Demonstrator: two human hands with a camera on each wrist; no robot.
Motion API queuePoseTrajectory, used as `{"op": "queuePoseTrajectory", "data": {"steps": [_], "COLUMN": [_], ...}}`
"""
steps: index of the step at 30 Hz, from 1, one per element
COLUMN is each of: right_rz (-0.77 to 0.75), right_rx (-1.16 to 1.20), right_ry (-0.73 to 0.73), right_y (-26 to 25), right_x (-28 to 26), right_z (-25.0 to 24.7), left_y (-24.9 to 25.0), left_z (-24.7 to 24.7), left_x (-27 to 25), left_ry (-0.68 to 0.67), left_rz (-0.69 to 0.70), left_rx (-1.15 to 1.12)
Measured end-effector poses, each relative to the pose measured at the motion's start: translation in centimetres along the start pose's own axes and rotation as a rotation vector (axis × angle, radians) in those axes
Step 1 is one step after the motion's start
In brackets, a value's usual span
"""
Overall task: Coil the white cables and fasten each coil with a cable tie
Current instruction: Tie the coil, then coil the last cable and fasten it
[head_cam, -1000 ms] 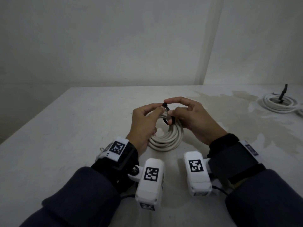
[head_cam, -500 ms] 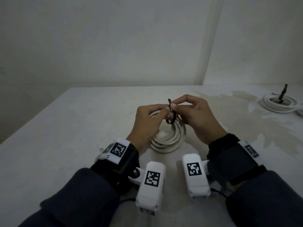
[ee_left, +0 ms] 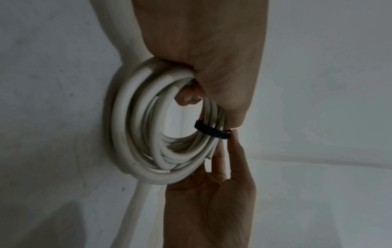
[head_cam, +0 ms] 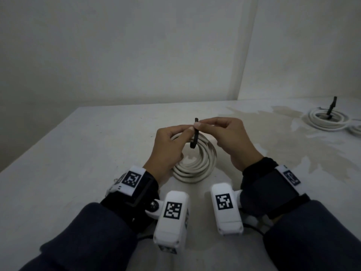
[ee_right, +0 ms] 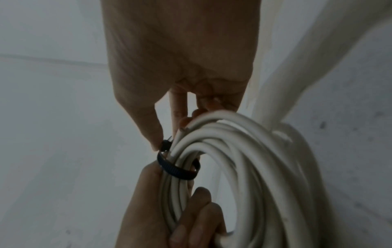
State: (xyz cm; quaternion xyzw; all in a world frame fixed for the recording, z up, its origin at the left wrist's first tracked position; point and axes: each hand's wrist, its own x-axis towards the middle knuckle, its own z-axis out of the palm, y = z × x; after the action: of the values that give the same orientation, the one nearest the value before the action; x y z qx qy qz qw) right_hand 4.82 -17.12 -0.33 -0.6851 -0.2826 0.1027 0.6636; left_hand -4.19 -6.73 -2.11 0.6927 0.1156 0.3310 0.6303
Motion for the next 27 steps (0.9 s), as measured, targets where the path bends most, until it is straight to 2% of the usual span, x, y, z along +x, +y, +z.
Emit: {"op": "queuePoseTrajectory", "data": {"steps": [2, 4, 9, 12, 15, 18, 22, 27], "right_rz": [0.100, 0.131, 0.048, 0.019, 0.028, 0.020, 0.066, 0.065], "right_rx": [0.051, 0.089, 0.115, 0.145, 0.213, 0.263, 0.333, 0.302], "right_ry": [-0.060, -0.064, -0.037, 0.060, 0.203, 0.255, 0.192, 0.064], "right_y": [0.1, 0.1, 0.0, 0.0, -0.2, -0.5, -0.6, -0.1], "right_x": [-0.1, -0.2, -0.2, -0.1, 0.3, 0.3, 0.0, 0.1], "right_z": [0.0, 0.0, -0.1, -0.4, -1.2, -1.6, -1.3, -1.4], "left_y": [0.0, 0.0, 0.2, 0.1, -0.1, -0.7, -1.3, -1.7], "left_z": [0.0, 0.1, 0.2, 0.8, 1.7, 2.6, 2.8, 2.7], "left_x": [0.0, 0.0, 0.0, 0.0, -0.1, 0.0, 0.4, 1.0], "left_ry": [-0.001, -0.005, -0.032, -0.073, -0.120, -0.101, -0.100, -0.096], "left_rz": [-0.034, -0.062, -0.078, -0.103, -0.108, -0.225, -0.327, -0.322], "left_rx": [0.004, 0.010, 0.044, 0.032, 0.132, 0.065, 0.011, -0.024]}}
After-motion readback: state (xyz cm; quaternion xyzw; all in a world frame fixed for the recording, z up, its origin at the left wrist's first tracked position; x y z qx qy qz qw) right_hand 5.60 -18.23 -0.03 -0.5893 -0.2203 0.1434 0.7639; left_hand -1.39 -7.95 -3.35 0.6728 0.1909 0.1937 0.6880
